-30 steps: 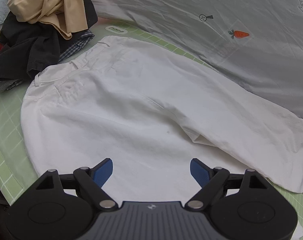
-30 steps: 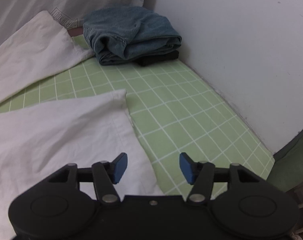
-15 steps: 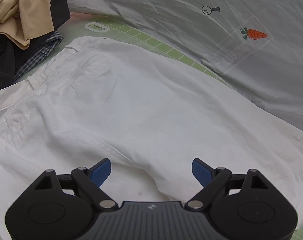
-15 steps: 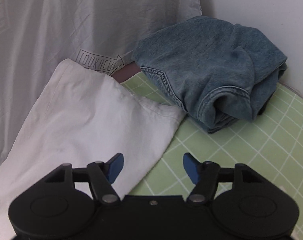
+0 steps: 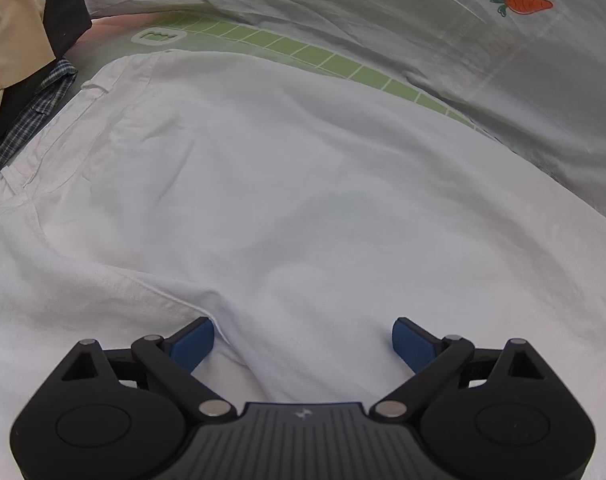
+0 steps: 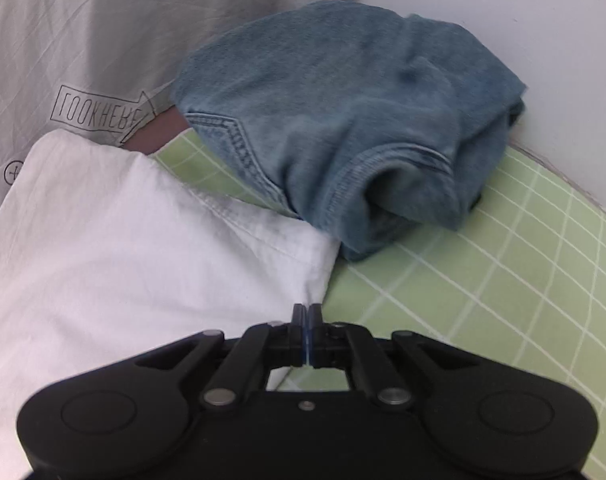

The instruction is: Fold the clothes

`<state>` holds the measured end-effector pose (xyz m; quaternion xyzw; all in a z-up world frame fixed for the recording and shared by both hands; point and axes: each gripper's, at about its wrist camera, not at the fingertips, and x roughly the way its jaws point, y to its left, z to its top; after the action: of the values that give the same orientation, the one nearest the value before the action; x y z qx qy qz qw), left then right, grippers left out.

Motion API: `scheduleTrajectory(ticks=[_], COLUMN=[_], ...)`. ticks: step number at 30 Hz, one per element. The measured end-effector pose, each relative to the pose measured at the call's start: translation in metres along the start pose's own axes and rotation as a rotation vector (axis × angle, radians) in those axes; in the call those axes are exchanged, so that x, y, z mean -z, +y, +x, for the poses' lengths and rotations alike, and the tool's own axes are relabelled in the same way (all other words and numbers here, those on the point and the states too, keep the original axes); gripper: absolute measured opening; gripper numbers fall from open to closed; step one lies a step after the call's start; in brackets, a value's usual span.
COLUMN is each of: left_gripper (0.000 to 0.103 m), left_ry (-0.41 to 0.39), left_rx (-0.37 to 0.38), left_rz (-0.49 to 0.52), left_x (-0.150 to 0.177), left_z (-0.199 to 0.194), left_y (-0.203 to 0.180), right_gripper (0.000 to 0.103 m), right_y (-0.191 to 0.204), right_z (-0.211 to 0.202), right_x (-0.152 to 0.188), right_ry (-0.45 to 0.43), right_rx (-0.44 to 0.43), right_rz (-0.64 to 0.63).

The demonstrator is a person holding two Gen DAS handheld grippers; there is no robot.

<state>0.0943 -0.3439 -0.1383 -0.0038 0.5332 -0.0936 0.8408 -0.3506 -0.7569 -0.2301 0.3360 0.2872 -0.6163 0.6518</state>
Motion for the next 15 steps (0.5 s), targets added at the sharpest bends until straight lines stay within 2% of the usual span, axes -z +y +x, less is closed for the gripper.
scheduleTrajectory(ticks=[3, 5, 6, 9, 11, 12, 14, 15], left_gripper=[0.096, 0.096, 0.096, 0.096, 0.097, 0.097, 0.099, 0.101], left_ry=[0.006, 0.016, 0.02, 0.029, 0.044, 0.053, 0.066, 0.071], left_rx=[0.001, -0.006, -0.01, -0.028, -0.05, -0.06, -0.074, -0.078], left_rz=[-0.002, 0.004, 0.004, 0.005, 0.017, 0.024, 0.03, 0.031], left_x=[0.002, 0.001, 0.0, -0.002, -0.004, -0.006, -0.009, -0.01], left_z=[-0.001, -0.001, -0.001, 0.001, 0.003, 0.004, 0.008, 0.01], left_y=[0.002, 0.001, 0.0, -0.004, -0.01, -0.013, -0.016, -0.017], right_gripper=[0.004, 0.017, 0.029, 0.03, 0.037, 0.048, 0.051, 0.051], right_y=[-0.004, -0.006, -0.007, 0.006, 0.026, 0.036, 0.059, 0.072], right_z=[-0.012, -0.016, -0.019, -0.032, -0.036, -0.035, -0.02, -0.011], right_x=[0.013, 0.014, 0.013, -0.002, -0.014, -0.021, -0.037, -0.045], right_ry=[-0.01, -0.009, -0.017, -0.093, -0.147, -0.168, -0.186, -0.193], right_rx=[0.044, 0.074, 0.08, -0.009, -0.085, -0.136, -0.2, -0.203], right_rz=[-0.128, -0.193, -0.208, -0.261, -0.318, -0.337, -0.373, -0.397])
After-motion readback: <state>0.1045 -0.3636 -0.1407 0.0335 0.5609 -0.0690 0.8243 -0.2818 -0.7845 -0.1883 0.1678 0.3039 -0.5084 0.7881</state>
